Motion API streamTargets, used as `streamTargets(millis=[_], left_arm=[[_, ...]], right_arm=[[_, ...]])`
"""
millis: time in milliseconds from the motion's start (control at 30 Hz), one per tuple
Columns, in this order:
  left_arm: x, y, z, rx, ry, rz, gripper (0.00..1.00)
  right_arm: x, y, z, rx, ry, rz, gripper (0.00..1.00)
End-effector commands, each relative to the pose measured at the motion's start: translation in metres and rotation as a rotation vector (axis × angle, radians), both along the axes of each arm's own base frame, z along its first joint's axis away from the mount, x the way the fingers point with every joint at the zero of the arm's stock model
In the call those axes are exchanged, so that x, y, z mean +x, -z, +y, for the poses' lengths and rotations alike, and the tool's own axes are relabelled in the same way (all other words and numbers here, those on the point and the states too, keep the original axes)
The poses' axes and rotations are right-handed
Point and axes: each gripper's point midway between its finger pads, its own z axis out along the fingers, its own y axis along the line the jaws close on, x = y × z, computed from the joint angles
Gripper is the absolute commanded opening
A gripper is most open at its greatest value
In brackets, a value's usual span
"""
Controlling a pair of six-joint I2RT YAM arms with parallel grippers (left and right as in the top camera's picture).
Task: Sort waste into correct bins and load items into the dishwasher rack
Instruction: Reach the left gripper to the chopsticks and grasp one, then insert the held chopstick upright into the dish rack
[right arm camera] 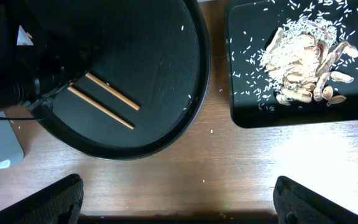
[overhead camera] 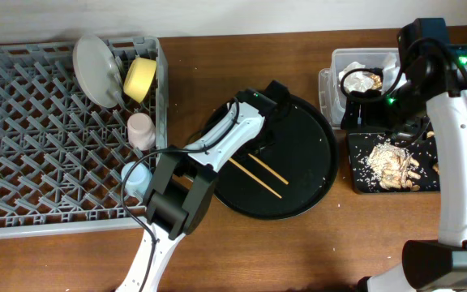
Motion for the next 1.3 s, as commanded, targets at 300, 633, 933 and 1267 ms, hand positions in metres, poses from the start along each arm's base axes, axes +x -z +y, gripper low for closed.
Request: streamTargets(millis=[300, 633, 933, 1267], left_arm=[[-0.010, 0.016, 0.003, 0.038, 0.137, 0.053, 0.01], [0.016, -0.050, -0.007, -0.002, 0.434, -0.005, 0.01], [0.047, -0.193, 0.100, -0.013, 0.543, -0.121, 0.01], [-0.007, -0.224, 0.306, 0.238, 0.400, -0.064, 0.00]], right_arm=[[0.000, 0.001, 0.001, 0.003, -0.011, 0.003, 0.98], [0.000, 0.002, -0.003, -0.020, -0.007, 0.004, 0.98], [-0.002, 0.002, -0.004, -0.022, -0.007, 0.010, 0.99], [0.002, 0.001, -0.004, -0.022, -0.006, -0.005, 0.98]])
